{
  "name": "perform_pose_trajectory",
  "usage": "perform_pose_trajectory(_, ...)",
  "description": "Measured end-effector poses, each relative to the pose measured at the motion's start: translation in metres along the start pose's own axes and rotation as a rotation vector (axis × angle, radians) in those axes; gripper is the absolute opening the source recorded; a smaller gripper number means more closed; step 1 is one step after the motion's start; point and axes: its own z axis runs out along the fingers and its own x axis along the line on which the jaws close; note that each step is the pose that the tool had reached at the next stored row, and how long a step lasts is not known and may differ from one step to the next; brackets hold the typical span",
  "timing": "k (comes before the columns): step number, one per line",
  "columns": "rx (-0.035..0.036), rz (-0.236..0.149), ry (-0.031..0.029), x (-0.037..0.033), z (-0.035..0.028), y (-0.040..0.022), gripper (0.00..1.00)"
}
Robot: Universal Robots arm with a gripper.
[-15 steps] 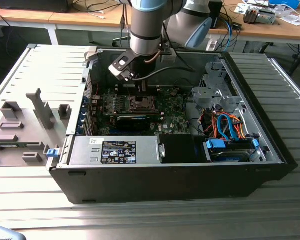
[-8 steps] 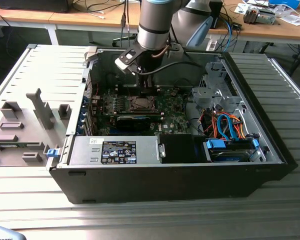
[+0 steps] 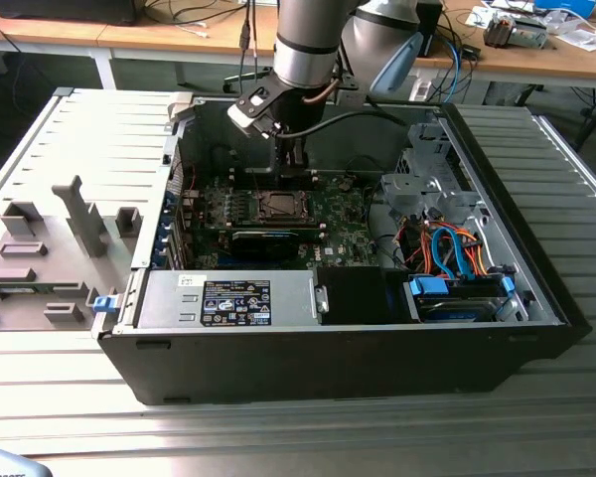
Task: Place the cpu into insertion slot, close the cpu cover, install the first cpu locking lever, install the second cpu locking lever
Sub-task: 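Close the cpu cover, then install the first cpu locking lever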
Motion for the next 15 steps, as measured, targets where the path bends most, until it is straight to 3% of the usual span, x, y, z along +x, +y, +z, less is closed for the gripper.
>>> perform_pose_trajectory(10, -0.0001, -0.001, 0.0001, 0.0000, -0.0002, 0.0000, 0.11)
perform_pose_trajectory(15, -0.0003, -0.040, -0.0035, 0.0000, -0.0003, 0.0000, 0.11)
